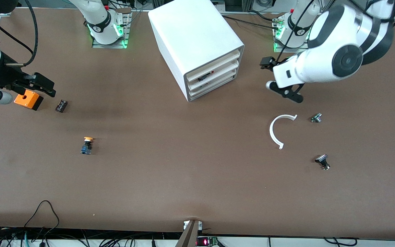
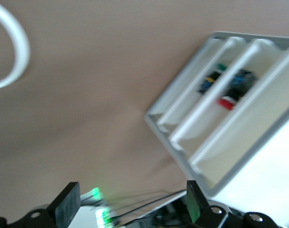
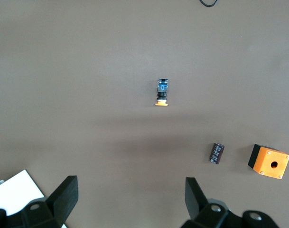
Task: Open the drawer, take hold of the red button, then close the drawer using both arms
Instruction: 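Grasp the drawer handle with the left gripper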
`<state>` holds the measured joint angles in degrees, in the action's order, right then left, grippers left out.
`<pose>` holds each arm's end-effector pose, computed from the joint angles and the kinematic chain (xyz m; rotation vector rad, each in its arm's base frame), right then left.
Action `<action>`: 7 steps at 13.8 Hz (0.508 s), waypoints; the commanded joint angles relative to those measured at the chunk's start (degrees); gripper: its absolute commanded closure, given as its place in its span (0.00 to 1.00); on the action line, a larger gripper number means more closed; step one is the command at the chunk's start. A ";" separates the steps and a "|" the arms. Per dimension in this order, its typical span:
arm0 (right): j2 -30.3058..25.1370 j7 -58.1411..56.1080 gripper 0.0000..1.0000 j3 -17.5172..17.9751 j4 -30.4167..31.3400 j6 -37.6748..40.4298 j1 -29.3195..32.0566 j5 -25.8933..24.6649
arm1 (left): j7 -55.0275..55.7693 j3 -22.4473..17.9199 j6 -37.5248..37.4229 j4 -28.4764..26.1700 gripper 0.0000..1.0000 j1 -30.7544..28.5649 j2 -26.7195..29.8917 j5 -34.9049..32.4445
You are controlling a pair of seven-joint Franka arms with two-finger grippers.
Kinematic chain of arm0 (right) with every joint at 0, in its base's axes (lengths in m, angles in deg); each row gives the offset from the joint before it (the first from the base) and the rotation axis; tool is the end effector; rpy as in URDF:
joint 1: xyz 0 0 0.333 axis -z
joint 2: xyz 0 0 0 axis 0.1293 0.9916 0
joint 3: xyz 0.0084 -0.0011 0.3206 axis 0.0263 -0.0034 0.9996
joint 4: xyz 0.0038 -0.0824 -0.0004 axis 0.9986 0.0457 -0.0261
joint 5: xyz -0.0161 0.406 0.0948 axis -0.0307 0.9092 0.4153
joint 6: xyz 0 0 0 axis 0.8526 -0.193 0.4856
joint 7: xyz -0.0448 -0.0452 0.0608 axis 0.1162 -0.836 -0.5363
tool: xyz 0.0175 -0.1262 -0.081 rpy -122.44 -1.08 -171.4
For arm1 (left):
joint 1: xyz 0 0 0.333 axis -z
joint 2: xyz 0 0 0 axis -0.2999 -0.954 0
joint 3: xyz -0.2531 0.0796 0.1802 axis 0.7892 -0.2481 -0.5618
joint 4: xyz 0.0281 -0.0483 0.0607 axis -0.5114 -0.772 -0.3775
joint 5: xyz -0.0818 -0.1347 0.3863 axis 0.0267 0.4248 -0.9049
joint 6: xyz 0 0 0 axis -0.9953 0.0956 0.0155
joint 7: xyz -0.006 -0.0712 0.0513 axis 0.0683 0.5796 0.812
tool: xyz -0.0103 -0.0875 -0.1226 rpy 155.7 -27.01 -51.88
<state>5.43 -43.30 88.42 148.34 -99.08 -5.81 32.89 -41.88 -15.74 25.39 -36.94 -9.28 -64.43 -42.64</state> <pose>0.6133 0.0659 0.5768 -3.1399 0.0964 -0.0028 0.5128 -0.2406 0.4122 2.6694 -0.4952 -0.6502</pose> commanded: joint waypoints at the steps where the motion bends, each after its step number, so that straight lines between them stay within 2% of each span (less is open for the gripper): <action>1: -0.71 -0.02 0.00 0.33 0.87 -0.05 0.22 -0.12 | -6.39 0.28 2.33 0.86 0.02 -0.17 -5.08 9.06; 4: -0.71 -0.01 0.00 0.33 0.87 -0.05 0.22 -0.39 | -16.67 0.28 4.00 -0.62 0.06 -0.34 -10.98 17.51; 7: -0.71 0.07 0.00 0.33 0.87 -0.05 0.22 -0.39 | -27.21 0.28 9.70 -7.38 0.10 -0.17 -12.30 31.20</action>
<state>5.44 -43.30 88.42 148.38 -99.08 -5.81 32.89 -62.18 -15.63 32.25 -39.97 -9.28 -76.84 -18.40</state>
